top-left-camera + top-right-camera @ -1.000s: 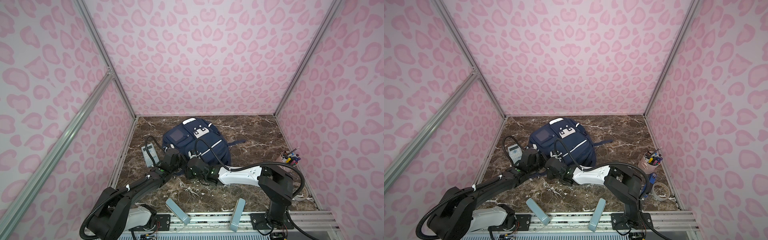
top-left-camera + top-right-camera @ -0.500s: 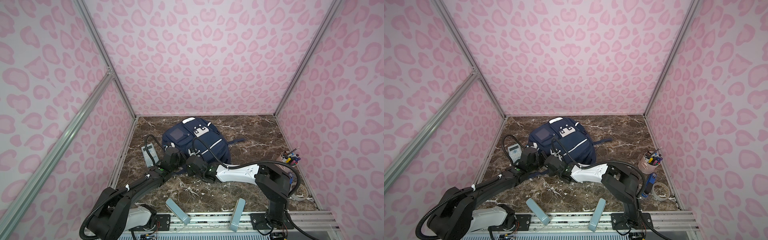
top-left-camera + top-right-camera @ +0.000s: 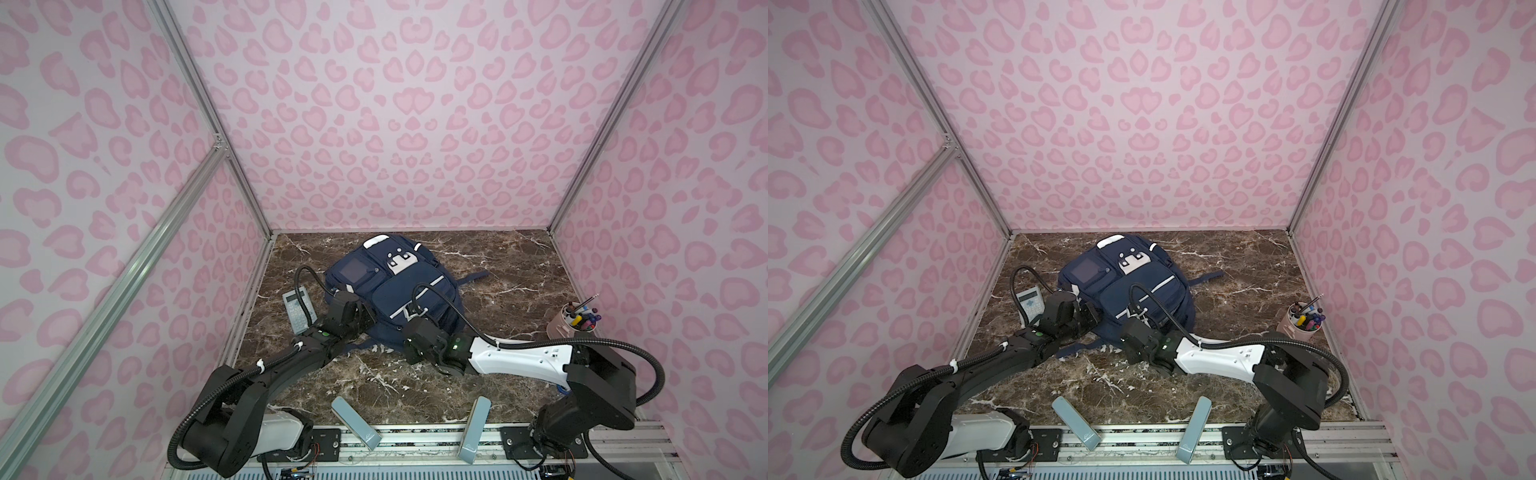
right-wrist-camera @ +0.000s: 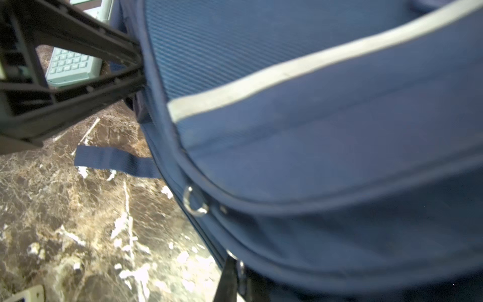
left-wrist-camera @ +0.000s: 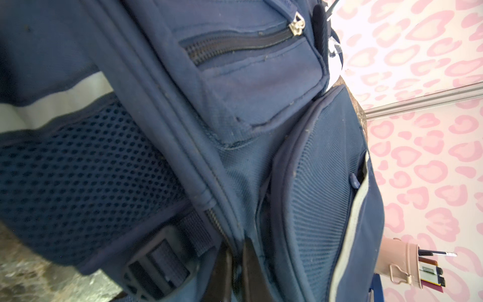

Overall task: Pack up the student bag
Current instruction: 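Grasp the backpack's zipper pulls with both grippers near the bag's front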

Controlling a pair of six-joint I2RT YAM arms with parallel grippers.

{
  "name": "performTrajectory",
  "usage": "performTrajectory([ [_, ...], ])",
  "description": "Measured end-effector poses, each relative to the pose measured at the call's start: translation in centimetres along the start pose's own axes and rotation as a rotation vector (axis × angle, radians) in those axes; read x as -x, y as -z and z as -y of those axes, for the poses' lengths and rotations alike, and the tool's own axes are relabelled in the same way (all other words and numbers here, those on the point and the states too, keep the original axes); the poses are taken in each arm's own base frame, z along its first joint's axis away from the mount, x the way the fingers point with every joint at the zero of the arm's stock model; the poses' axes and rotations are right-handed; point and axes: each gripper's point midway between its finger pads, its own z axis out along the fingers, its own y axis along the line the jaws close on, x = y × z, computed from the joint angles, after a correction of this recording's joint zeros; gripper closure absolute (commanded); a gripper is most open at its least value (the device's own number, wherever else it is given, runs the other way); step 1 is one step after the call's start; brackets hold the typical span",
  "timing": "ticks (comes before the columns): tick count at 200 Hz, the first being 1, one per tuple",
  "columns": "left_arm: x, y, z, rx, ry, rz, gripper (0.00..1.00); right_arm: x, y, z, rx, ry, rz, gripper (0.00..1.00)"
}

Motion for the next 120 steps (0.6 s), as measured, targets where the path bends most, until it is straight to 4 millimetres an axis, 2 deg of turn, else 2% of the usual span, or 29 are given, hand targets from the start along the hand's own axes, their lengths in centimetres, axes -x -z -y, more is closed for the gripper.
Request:
performTrajectory([
  [19,-0.1,-0.1,0.0,0.0,0.001,-0.006,0.97,-0.3,0.7,2.7,-0.016,-0.017,-0.012,1.0],
  [44,-0.4,-0.5,0.1,-0.013,0.004,-0.023,0.97,0.0,1.0,8.2,-0.095,-0.051,-0.03,1.0],
  [63,-0.8,-1.0,0.5,-0.03,0.008,-0.04,0.97,0.6,1.1,10.1,-0.106,-0.057,-0.035,1.0],
  [79,-0.7,-1.3,0.9,-0.039,0.006,-0.047,0.97,0.4,1.5,10.2,-0.097,-0.042,-0.041,1.0],
  [92,-0.4,-1.6,1.2,-0.031,0.001,-0.048,0.96,0.0,2.2,9.1,-0.071,-0.015,-0.045,1.0],
  [104,0.3,-1.8,1.5,-0.015,-0.014,-0.043,0.9,-0.6,2.9,7.8,-0.049,0.016,-0.051,1.0],
  [120,1.4,-1.9,2.1,0.002,-0.04,-0.029,0.75,-1.2,3.9,5.6,-0.008,0.045,-0.052,1.0],
])
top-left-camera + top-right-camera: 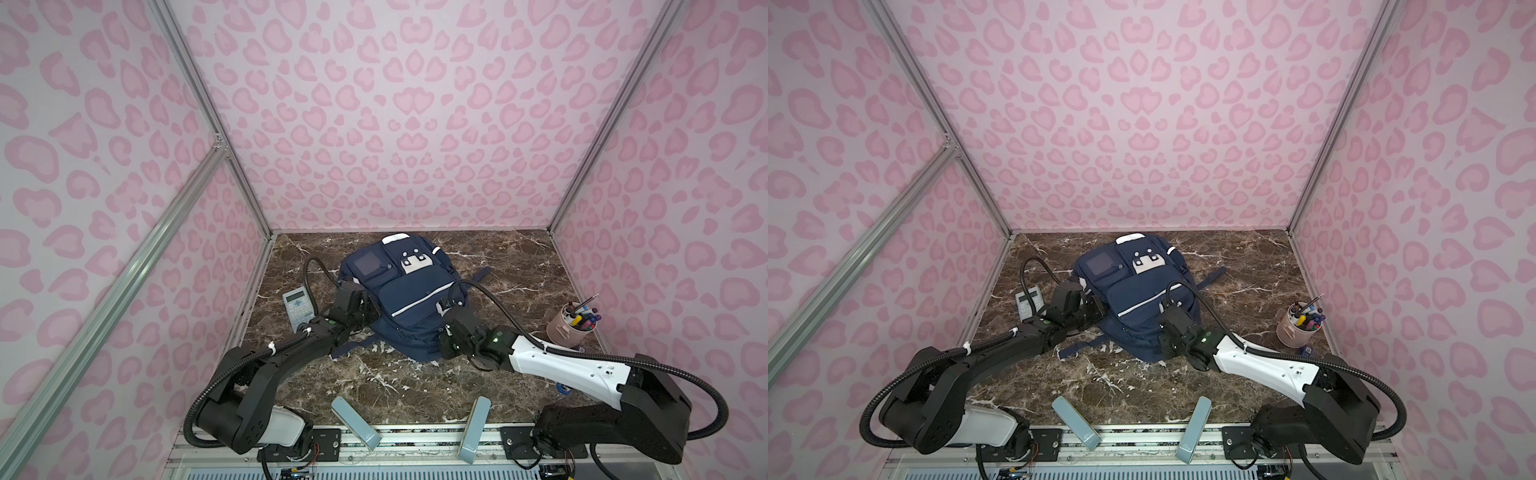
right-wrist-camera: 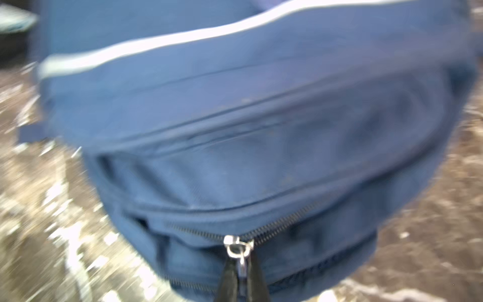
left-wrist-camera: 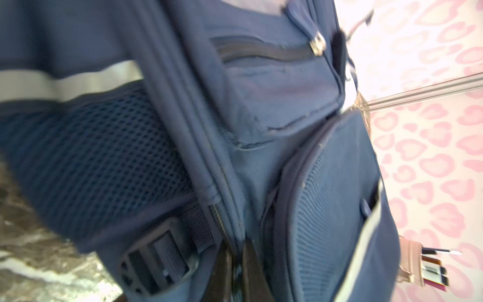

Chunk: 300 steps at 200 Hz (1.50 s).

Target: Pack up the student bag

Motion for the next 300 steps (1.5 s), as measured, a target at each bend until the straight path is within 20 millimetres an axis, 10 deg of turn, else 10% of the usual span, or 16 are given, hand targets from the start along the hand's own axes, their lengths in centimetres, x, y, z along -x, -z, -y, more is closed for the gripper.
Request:
performTrajectory([
  [54,3.1,4.4,1.5,-0.032,-0.028,0.153,0.39,0.4,0.2,-5.4,0.109,0.011,-0.019,1.0],
  [94,-3.5,6.5,-1.9,-0.063,0.036,0.056,0.27,1.4,-0.8,-7.8,0.163,0.011,-0.009,1.0],
  [131,-8.0,6.4,1.3,-0.183,0.056,-0.045,0.19,1.8,-0.7,-10.1,0.212,0.04,0.016,1.0],
  [149,-8.6,5.6,2.1,-0.188,0.067,-0.047,0.26,1.5,-0.5,-10.7,0.222,0.054,0.018,1.0],
  [176,-9.2,4.0,1.9,-0.164,0.089,-0.059,0.85,1.4,-0.5,-10.6,0.215,0.058,0.018,1.0],
  [228,-7.7,4.8,3.0,-0.177,0.073,-0.037,0.97,0.6,-0.2,-7.2,0.183,0.02,0.028,1.0],
  [300,-4.9,6.7,1.2,-0.138,0.05,-0.029,0.97,0.2,-0.9,5.3,0.058,-0.211,0.018,1.0],
])
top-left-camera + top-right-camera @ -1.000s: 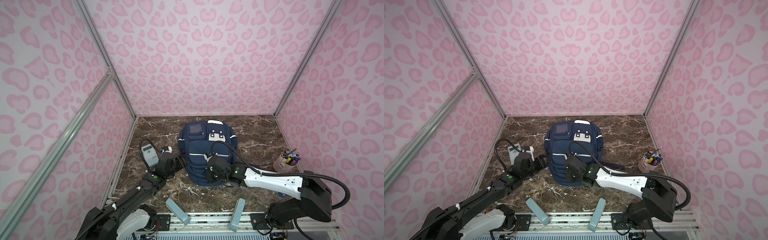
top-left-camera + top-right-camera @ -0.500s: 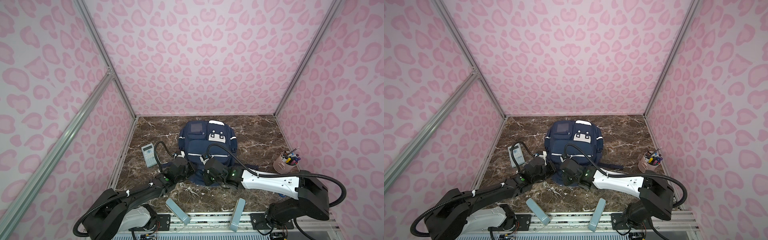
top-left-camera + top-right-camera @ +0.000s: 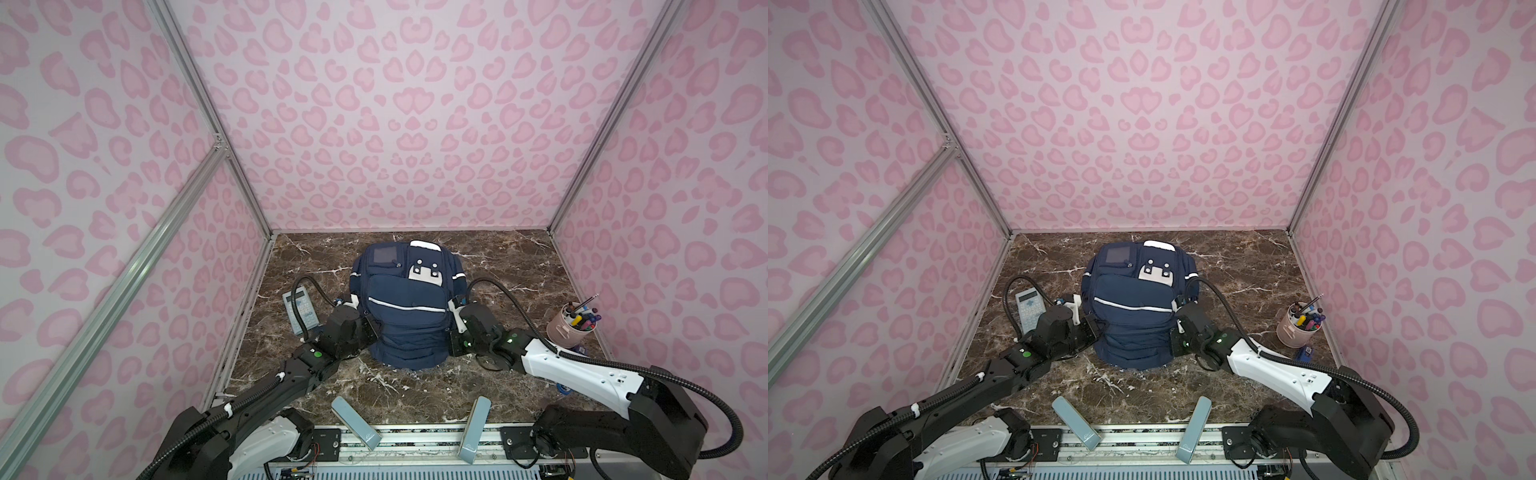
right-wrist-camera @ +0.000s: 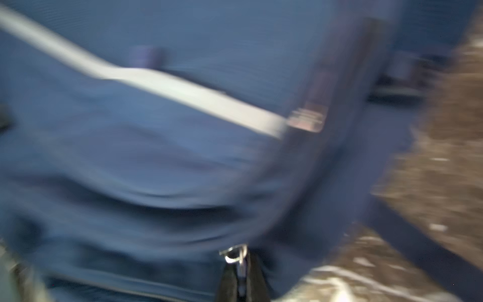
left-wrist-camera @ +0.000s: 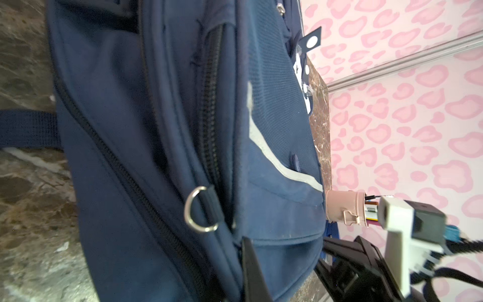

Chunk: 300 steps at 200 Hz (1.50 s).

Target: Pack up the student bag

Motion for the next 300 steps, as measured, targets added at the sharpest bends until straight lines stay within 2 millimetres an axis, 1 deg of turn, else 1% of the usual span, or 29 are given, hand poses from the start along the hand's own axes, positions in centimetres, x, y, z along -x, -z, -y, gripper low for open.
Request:
performTrajectory([
  [8,0.2,-0.1,-0.1,-0.004,0.006,-0.012,0.97,0.6,0.1,0.3,0.002,-0.005,0.009,1.0],
  [19,0.7,-0.3,-0.1,0.0,0.018,-0.035,0.97,1.0,0.4,-0.1,0.019,0.001,0.015,1.0],
  [35,2.0,-0.8,0.8,0.007,0.006,-0.044,0.94,1.1,0.8,-0.8,0.017,0.02,0.026,1.0],
  [50,3.0,-1.0,1.4,0.015,-0.018,-0.032,0.85,0.5,1.3,-2.3,0.002,0.054,0.021,1.0],
  [66,4.1,-1.1,0.7,0.057,-0.035,0.003,0.79,-0.5,1.5,-4.6,0.027,0.092,0.002,1.0],
  [88,6.1,-0.4,-0.5,0.114,-0.044,0.065,0.65,-1.5,1.5,-8.4,0.058,0.158,-0.023,1.0],
  [90,6.2,-0.2,-0.7,0.119,-0.046,0.072,0.6,-1.6,1.5,-8.8,0.06,0.166,-0.023,1.0],
  [93,6.5,0.1,-0.8,0.124,-0.047,0.086,0.56,-1.7,1.5,-9.3,0.066,0.176,-0.027,1.0],
  [105,7.1,1.6,-0.8,0.125,-0.054,0.135,0.44,-1.6,1.1,-11.1,0.082,0.198,-0.035,1.0],
  [108,7.1,2.0,-0.7,0.118,-0.056,0.145,0.39,-1.7,1.0,-11.5,0.086,0.202,-0.04,1.0],
  [111,7.0,2.4,-0.6,0.11,-0.057,0.151,0.34,-1.7,0.8,-11.8,0.09,0.205,-0.044,1.0],
  [115,6.9,2.9,-0.5,0.097,-0.056,0.16,0.31,-1.7,0.5,-12.0,0.092,0.207,-0.049,1.0],
  [130,5.9,4.0,-0.6,0.041,-0.024,0.172,0.28,-1.8,-0.6,-12.5,0.086,0.211,-0.066,1.0],
  [148,3.2,3.9,-1.0,-0.006,0.033,0.112,0.28,-2.0,-1.2,-13.6,0.092,0.22,-0.076,1.0],
  [169,-0.1,3.3,0.4,-0.074,0.05,0.025,0.26,-1.8,-1.2,-15.2,0.123,0.233,-0.059,1.0],
  [186,-2.4,2.1,0.9,-0.085,0.061,-0.034,0.27,-1.6,-1.0,-16.3,0.14,0.245,-0.042,1.0],
  [192,-3.1,1.5,0.9,-0.079,0.064,-0.052,0.31,-1.7,-0.9,-16.7,0.144,0.251,-0.04,1.0],
  [207,-3.9,0.2,0.8,-0.058,0.075,-0.073,0.52,-2.0,-0.7,-17.4,0.159,0.263,-0.033,1.0],
  [210,-3.9,0.0,0.8,-0.055,0.074,-0.076,0.6,-2.1,-0.7,-17.5,0.159,0.264,-0.032,1.0],
  [214,-3.9,-0.2,0.9,-0.054,0.074,-0.078,0.73,-2.1,-0.7,-17.5,0.159,0.265,-0.029,1.0],
  [216,-3.9,-0.4,0.9,-0.052,0.074,-0.08,0.78,-2.2,-0.7,-17.5,0.16,0.265,-0.028,1.0],
  [218,-3.9,-0.5,1.0,-0.054,0.073,-0.079,0.87,-2.2,-0.7,-17.4,0.158,0.265,-0.028,1.0],
  [220,-3.9,-0.6,1.1,-0.055,0.074,-0.078,0.93,-2.3,-0.7,-17.3,0.157,0.262,-0.029,1.0],
  [222,-3.8,-0.7,1.2,-0.057,0.076,-0.078,0.96,-2.3,-0.7,-17.3,0.156,0.261,-0.028,1.0],
  [245,-3.4,-0.8,2.0,-0.072,0.086,-0.074,0.97,-2.6,-0.5,-16.1,0.143,0.248,-0.02,1.0],
  [264,-3.0,-0.3,2.4,-0.08,0.076,-0.072,0.97,-1.9,-0.8,-14.5,0.139,0.212,0.005,1.0],
  [271,-2.7,-0.1,2.5,-0.085,0.073,-0.065,0.97,-1.7,-1.0,-13.2,0.124,0.195,0.01,1.0],
  [288,-2.4,0.1,2.1,-0.094,0.079,-0.073,0.97,-1.8,-2.0,-8.1,0.031,0.139,0.0,1.0],
  [300,-2.5,0.3,1.5,-0.095,0.092,-0.094,0.97,-1.4,-2.4,-5.9,0.006,0.104,0.008,1.0],
])
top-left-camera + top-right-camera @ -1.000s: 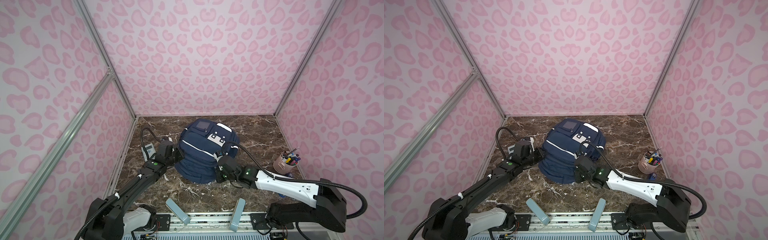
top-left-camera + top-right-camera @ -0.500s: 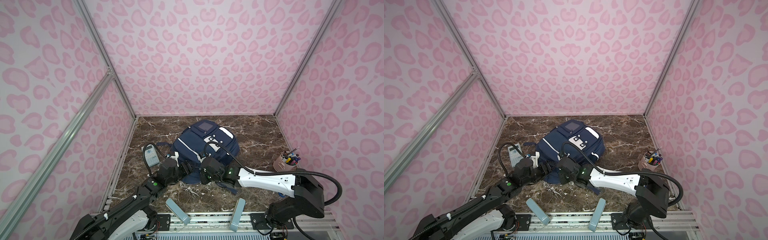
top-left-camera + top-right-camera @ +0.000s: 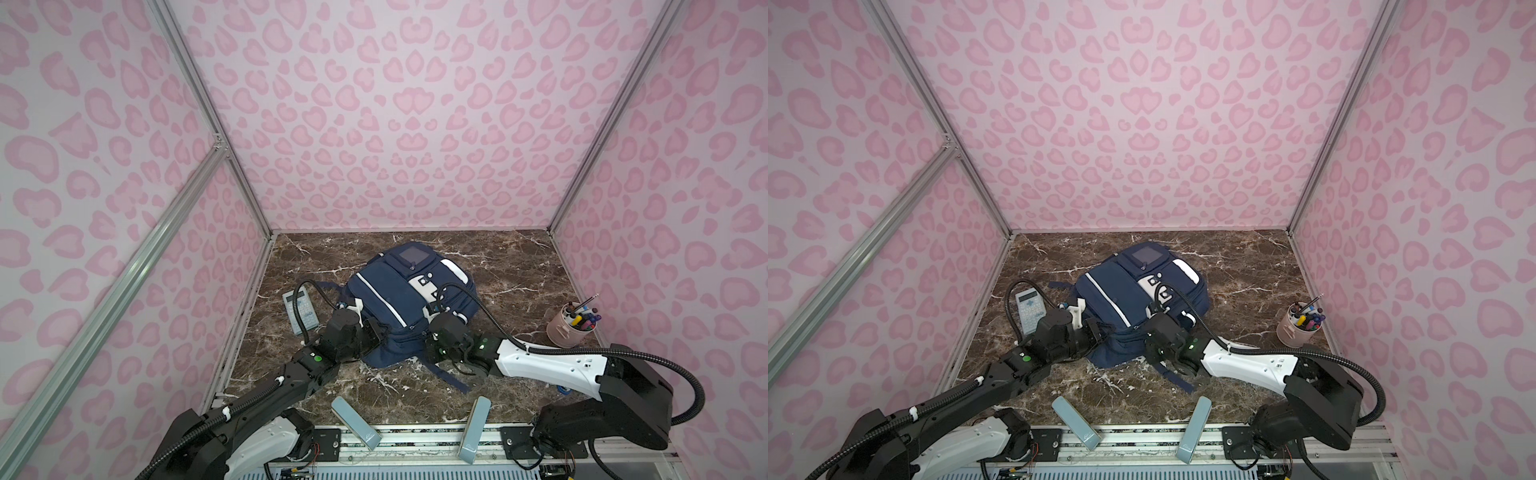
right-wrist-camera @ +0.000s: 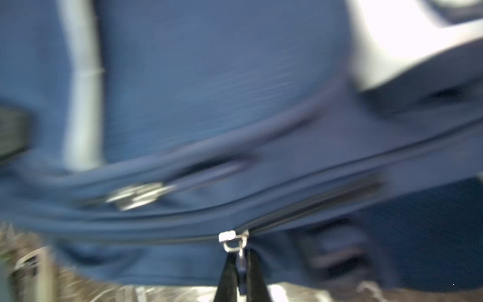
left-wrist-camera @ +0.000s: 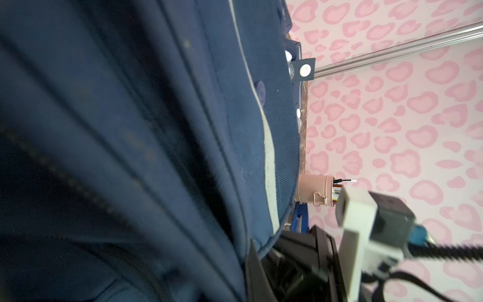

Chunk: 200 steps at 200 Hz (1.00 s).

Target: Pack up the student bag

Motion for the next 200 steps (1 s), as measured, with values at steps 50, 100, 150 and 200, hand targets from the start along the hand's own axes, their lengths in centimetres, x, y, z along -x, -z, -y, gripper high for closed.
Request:
performTrajectory([
  [50,-0.2,0.5,0.8,-0.018,-0.045,-0.046,0.97,0.6,0.9,4.3,-0.003,-0.058,0.006,1.0],
  [100,0.8,0.2,0.8,0.014,-0.105,-0.067,0.97,1.0,2.9,4.0,0.038,-0.036,0.047,1.0],
  [150,2.2,-0.9,0.0,0.139,-0.264,-0.106,0.87,0.4,5.8,5.2,-0.062,0.02,0.075,0.26],
  [200,1.8,-1.9,-1.3,0.181,-0.299,-0.146,0.79,3.6,5.6,3.0,-0.024,0.053,0.11,0.38],
])
